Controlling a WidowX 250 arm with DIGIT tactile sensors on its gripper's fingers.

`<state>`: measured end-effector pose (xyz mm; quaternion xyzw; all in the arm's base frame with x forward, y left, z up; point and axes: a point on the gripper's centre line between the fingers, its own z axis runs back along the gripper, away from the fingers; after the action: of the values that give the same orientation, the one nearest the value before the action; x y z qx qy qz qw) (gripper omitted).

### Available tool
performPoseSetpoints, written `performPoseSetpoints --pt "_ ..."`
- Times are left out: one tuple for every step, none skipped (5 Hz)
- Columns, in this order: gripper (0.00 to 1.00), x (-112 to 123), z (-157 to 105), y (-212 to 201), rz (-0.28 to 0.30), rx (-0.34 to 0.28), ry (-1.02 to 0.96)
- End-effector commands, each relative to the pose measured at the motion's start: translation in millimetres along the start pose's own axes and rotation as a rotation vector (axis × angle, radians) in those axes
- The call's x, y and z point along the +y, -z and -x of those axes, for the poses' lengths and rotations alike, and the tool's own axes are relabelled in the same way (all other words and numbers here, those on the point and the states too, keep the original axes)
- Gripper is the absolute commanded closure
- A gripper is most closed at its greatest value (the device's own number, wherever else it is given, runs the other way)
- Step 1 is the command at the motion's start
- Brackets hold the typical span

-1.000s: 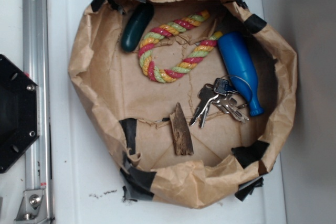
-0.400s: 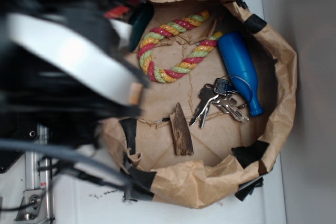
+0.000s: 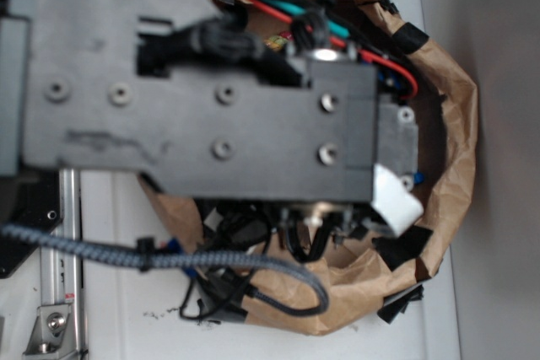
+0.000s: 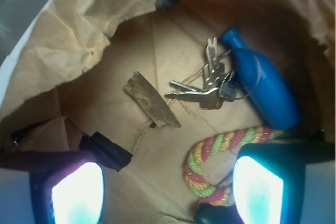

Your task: Grab the wood chip.

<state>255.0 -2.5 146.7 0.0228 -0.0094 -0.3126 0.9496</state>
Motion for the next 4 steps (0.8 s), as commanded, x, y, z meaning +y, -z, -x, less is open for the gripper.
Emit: performPoseSetpoints --pt "0.00 -3.6 -10.1 -13.8 -0.034 -0.046 0.010" --pt "0.00 33.2 -8.0 5.1 -0.060 -0.095 0.105" --pt "0.00 28.5 -16.9 19.6 -0.078 -0.106 0.240" --pt "0.00 8.8 -28.2 42.4 -0.048 -0.107 0.383"
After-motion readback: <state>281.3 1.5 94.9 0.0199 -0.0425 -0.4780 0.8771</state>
